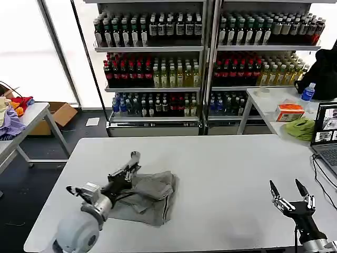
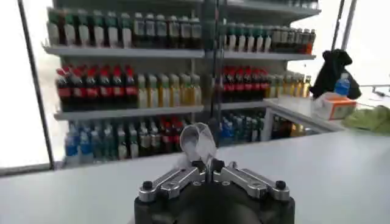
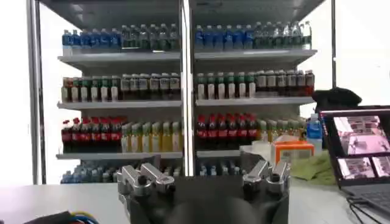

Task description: Fold and organize the clothes.

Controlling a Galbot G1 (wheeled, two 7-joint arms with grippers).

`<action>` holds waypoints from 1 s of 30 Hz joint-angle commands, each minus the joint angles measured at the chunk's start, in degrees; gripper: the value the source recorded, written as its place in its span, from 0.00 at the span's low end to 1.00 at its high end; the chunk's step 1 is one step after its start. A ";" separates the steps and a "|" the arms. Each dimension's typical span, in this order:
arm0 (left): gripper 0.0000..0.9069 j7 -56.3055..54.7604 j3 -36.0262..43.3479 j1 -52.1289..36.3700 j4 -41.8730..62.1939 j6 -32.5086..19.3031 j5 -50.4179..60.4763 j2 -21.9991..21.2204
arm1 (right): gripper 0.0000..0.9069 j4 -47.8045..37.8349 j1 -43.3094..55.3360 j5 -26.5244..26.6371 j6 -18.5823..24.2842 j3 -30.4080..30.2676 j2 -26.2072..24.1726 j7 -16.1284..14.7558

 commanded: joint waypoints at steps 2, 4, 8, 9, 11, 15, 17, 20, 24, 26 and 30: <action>0.03 -0.37 13.44 -3.95 13.87 0.80 3.46 -7.75 | 1.00 0.07 -0.45 -0.07 -0.02 0.53 0.45 -0.05; 0.81 -0.82 13.54 -3.97 15.31 2.19 5.11 -9.37 | 1.00 -0.16 -0.32 -0.32 0.05 0.32 0.53 -0.07; 1.00 -2.05 13.05 -4.02 14.39 2.73 3.52 -11.18 | 1.00 -0.45 -0.39 -0.42 0.08 -0.33 0.84 -0.02; 1.00 -3.17 12.35 -4.33 13.52 2.74 2.34 -11.51 | 1.00 -0.37 -0.47 -0.43 0.08 -0.55 0.88 -0.11; 1.00 -4.88 11.42 -5.33 11.65 2.97 -0.69 -11.93 | 1.00 -0.53 -0.48 -0.93 0.24 -1.02 0.95 -0.34; 1.00 -8.22 7.89 -7.63 5.00 4.24 -8.72 -11.28 | 1.00 -0.44 0.04 -1.39 0.19 -1.87 0.87 -0.41; 1.00 -9.07 6.66 -7.24 0.50 5.31 -11.74 -10.34 | 1.00 -0.21 0.10 -1.36 0.11 -2.04 0.70 -0.43; 1.00 -9.91 1.26 -4.27 -6.12 7.00 -15.83 -8.25 | 1.00 -0.26 0.43 -1.27 0.08 -2.07 0.40 -0.37; 1.00 -7.54 -8.79 2.49 -11.95 7.08 -12.06 -4.06 | 1.00 -0.30 0.80 -1.16 -0.04 -2.82 0.01 -0.36; 1.00 -2.90 -14.73 7.55 -11.23 7.03 -6.57 -3.13 | 1.00 -0.37 1.03 -1.26 -0.05 -3.61 -0.03 -0.34; 1.00 2.63 -22.95 15.52 -6.44 5.88 -1.55 -2.76 | 1.00 -0.42 1.27 -1.87 0.00 -5.53 0.01 -0.41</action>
